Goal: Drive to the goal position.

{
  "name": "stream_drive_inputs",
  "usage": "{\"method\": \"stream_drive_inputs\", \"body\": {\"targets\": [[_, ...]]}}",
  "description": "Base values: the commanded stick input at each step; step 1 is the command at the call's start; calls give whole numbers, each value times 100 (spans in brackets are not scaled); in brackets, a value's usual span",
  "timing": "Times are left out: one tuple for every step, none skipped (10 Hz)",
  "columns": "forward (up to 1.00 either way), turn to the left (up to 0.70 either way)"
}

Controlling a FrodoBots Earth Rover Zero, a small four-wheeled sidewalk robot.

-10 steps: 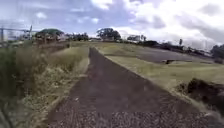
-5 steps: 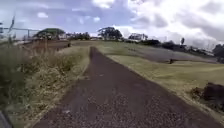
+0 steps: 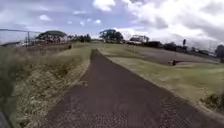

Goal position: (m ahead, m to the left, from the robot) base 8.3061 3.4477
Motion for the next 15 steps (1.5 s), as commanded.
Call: {"method": "stream_drive_inputs", "body": {"targets": [[68,0],[69,0],[68,0],[68,0],[69,0],[69,0],[69,0],[69,0],[68,0],[69,0],[69,0],[69,0],[69,0],[68,0],[69,0]]}}
